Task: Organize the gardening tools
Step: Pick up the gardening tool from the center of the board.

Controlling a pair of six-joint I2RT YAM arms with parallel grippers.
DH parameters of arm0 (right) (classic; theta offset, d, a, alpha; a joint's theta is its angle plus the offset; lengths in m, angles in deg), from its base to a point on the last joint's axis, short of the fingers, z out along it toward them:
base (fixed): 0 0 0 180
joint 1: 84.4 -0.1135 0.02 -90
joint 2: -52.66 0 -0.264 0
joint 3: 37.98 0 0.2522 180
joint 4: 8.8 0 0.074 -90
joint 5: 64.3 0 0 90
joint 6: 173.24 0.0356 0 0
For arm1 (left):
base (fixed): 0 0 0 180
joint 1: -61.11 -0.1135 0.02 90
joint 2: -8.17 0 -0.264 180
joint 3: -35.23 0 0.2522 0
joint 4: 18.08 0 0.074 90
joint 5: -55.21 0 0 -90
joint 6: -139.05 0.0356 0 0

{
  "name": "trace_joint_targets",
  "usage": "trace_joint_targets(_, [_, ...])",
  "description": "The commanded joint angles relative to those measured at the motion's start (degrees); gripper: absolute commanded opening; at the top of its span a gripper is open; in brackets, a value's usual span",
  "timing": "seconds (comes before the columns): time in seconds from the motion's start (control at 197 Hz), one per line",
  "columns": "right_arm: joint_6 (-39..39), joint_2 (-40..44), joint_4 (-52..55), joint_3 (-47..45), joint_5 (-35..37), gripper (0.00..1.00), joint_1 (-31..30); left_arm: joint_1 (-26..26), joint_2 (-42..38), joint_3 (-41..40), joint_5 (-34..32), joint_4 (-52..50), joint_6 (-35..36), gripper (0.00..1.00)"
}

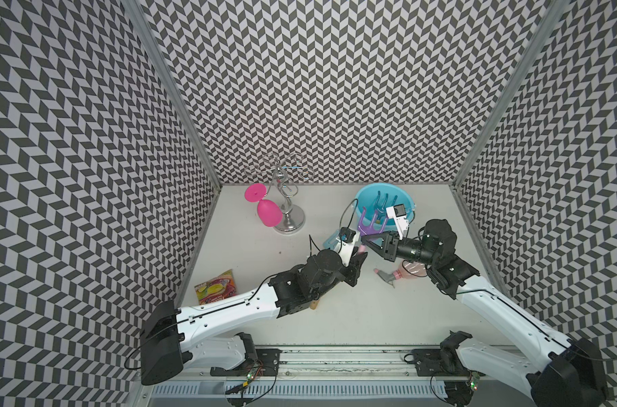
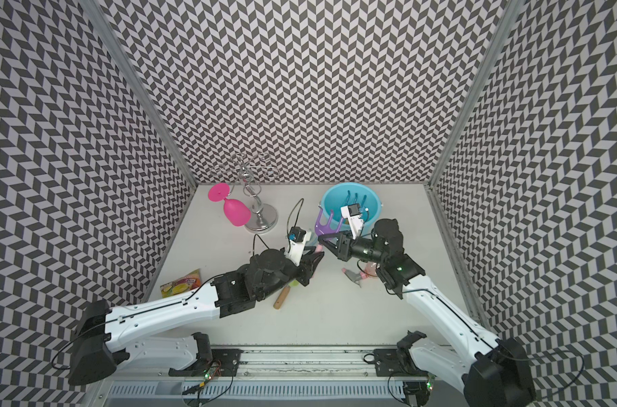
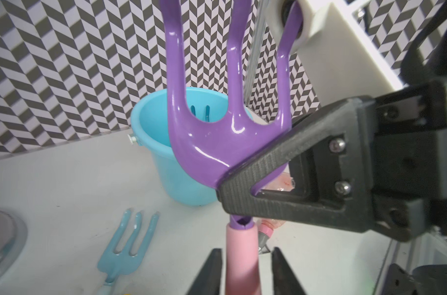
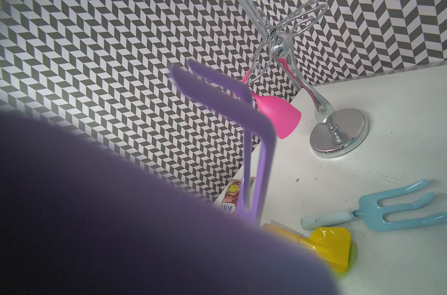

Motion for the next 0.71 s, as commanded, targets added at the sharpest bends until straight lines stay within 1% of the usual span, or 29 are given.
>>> trace_joint_targets(0.0, [-1.29, -0.25, -1.16, 3.97, 4.85, 0.0, -0.26, 0.05, -2.91, 0.31, -3.05, 1.07, 0.03, 0.58])
trace_joint_targets(0.061, [-1.94, -0.46, 0.06, 5.71, 8.36, 0.0, 0.04, -0.11, -4.01, -0.35, -4.36, 0.21, -0.4, 0.65])
trace_joint_targets(0.101, [-2.52, -0.75, 0.7, 7.0, 10.66, 0.0, 0.28, -0.37, -4.82, -0.69, -5.27, -0.88, -0.9, 0.68])
trace_joint_targets(0.223, [-4.42, -3.29, 3.88, 12.23, 16.25, 0.0, 1.69, -1.15, -8.08, -2.43, -7.36, -3.8, -2.49, 0.71])
trace_joint_targets(0.299, [-5.53, -5.67, 5.66, 15.93, 19.38, 0.0, 2.71, -1.78, -10.63, -4.39, -8.05, -5.47, -4.04, 0.75])
trace_joint_targets(0.365, [-6.64, -7.7, 6.13, 18.64, 22.83, 0.0, 3.4, -2.26, -13.12, -6.38, -8.83, -6.64, -4.67, 0.76])
trace_joint_targets(0.41, [-7.56, -9.57, 6.86, 20.8, 25.3, 0.0, 4.05, -2.68, -14.75, -7.85, -9.07, -7.54, -7.0, 0.77])
trace_joint_targets(0.425, [-7.67, -10.13, 7.11, 21.53, 26.11, 0.0, 4.24, -2.89, -15.18, -8.25, -9.07, -7.77, -7.55, 0.78])
trace_joint_targets(0.461, [-8.05, -11.66, 7.54, 23.14, 27.72, 0.0, 4.84, -3.26, -16.35, -9.28, -9.0, -8.45, -8.55, 0.85])
trace_joint_targets(0.582, [-8.24, -16.3, 7.93, 27.04, 33.61, 0.0, 6.32, -3.8, -19.74, -12.34, -8.72, -10.07, -11.58, 0.85])
trace_joint_targets(0.704, [-10.32, -19.77, 5.68, 27.39, 41.19, 0.0, 6.49, -3.86, -22.77, -14.41, -9.15, -11.59, -13.85, 0.85])
